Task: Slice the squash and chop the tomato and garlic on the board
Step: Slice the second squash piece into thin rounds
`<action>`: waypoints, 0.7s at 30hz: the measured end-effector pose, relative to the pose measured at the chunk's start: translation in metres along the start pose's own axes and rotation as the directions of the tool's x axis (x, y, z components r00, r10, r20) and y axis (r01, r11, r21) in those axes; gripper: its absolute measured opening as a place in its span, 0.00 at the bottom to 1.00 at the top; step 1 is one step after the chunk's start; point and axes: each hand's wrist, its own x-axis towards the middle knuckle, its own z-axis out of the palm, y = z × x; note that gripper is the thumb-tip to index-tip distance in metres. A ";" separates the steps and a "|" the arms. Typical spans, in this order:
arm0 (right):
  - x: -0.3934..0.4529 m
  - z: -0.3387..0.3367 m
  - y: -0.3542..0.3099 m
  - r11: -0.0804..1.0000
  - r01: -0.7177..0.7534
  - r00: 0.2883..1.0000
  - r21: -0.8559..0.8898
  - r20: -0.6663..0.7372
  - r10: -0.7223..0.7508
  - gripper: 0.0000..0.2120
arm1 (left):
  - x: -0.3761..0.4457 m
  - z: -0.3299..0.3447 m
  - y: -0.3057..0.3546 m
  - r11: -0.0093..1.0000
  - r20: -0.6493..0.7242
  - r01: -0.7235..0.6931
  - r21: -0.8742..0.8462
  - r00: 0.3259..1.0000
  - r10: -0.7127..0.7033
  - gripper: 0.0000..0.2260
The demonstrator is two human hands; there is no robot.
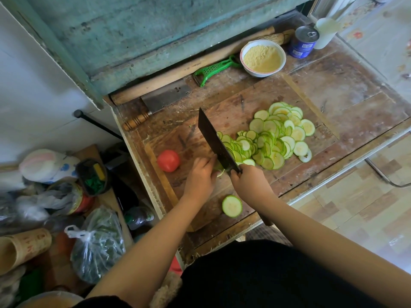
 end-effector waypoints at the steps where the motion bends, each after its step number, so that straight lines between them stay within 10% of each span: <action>1: 0.002 0.002 -0.001 1.000 -0.004 1.000 -0.002 0.002 0.004 0.12 | -0.001 0.000 -0.001 1.000 -0.001 0.006 -0.006 1.000 -0.006 0.23; 21: -0.004 -0.007 -0.003 0.999 0.030 0.999 0.041 -0.037 -0.028 0.12 | 0.002 -0.005 0.004 0.994 -0.022 0.067 -0.084 0.997 -0.069 0.25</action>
